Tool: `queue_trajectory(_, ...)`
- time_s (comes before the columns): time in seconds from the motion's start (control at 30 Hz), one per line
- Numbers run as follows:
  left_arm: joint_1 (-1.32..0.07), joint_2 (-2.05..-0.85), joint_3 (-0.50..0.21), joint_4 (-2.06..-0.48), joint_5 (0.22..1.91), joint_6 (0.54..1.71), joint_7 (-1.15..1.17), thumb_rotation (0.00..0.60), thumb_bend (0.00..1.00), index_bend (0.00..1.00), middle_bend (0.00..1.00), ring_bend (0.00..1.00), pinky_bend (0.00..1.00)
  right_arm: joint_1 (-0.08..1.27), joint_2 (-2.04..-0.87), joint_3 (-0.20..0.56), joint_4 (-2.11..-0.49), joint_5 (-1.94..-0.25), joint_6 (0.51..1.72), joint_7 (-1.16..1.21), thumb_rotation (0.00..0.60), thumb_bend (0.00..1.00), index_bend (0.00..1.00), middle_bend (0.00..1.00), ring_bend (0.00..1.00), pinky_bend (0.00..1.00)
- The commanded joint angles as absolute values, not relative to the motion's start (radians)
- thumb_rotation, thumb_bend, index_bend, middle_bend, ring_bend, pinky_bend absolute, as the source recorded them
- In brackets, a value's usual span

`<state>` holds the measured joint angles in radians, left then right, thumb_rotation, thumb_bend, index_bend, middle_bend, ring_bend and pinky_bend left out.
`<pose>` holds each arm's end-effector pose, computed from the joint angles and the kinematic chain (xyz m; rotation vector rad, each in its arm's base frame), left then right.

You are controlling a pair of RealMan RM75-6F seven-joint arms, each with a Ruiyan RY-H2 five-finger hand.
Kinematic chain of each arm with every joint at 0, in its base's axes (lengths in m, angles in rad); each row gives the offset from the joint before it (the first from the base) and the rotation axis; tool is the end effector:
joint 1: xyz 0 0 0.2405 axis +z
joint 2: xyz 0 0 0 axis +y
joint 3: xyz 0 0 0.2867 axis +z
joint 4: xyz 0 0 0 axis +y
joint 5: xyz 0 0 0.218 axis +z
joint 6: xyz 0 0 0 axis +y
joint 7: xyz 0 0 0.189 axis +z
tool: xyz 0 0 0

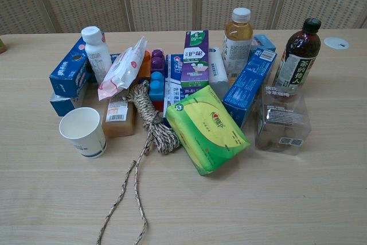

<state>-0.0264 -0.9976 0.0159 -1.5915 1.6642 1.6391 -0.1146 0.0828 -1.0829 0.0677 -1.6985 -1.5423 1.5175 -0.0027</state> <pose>-0.3302 0.1932 0.2097 -1.4590 -0.8009 -0.9834 -0.3145 -0.2304 0.1751 1.3814 -0.8858 0.9988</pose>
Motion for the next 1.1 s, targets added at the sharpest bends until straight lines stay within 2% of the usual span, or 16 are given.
queue_trajectory(0.03, -0.027, -1.001, 0.018, -1.592, 1.667, 1.636, -0.107, 0.6, 0.0, 0.0, 0.0, 0.0, 0.0, 0.082, -1.081, 0.067, -1.698, -1.543, 1.518, 0.0, 0.6, 0.0, 0.0, 0.0, 0.0, 0.0)
queue_trajectory(0.37, -0.073, -1.017, 0.03, -1.556, 1.713, 1.57, -0.111, 0.6, 0.0, 0.0, 0.0, 0.0, 0.0, 0.082, -1.08, 0.067, -1.707, -1.545, 1.516, -0.007, 0.6, 0.0, 0.0, 0.0, 0.0, 0.0)
queue_trajectory(0.57, -0.195, -1.045, 0.029, -1.523, 1.801, 1.437, -0.06, 0.6, 0.0, 0.0, 0.0, 0.0, 0.0, 0.082, -1.078, 0.068, -1.708, -1.54, 1.514, -0.002, 0.6, 0.0, 0.0, 0.0, 0.0, 0.0)
queue_trajectory(0.77, -0.294, -1.079, 0.018, -1.562, 1.848, 1.322, 0.052, 0.6, 0.0, 0.0, 0.0, 0.0, 0.0, 0.08, -1.074, 0.071, -1.709, -1.533, 1.513, 0.009, 0.6, 0.0, 0.0, 0.0, 0.0, 0.0)
queue_trajectory(0.97, -0.369, -1.155, 0.018, -1.592, 1.813, 1.152, 0.194, 0.6, 0.0, 0.0, 0.0, 0.0, 0.0, 0.081, -1.072, 0.07, -1.71, -1.533, 1.508, 0.016, 0.6, 0.0, 0.0, 0.0, 0.0, 0.0)
queue_trajectory(1.1, -0.401, -1.229, 0.009, -1.587, 1.763, 1.08, 0.252, 0.6, 0.0, 0.0, 0.0, 0.0, 0.0, 0.08, -1.069, 0.071, -1.71, -1.531, 1.51, 0.025, 0.6, 0.0, 0.0, 0.0, 0.0, 0.0)
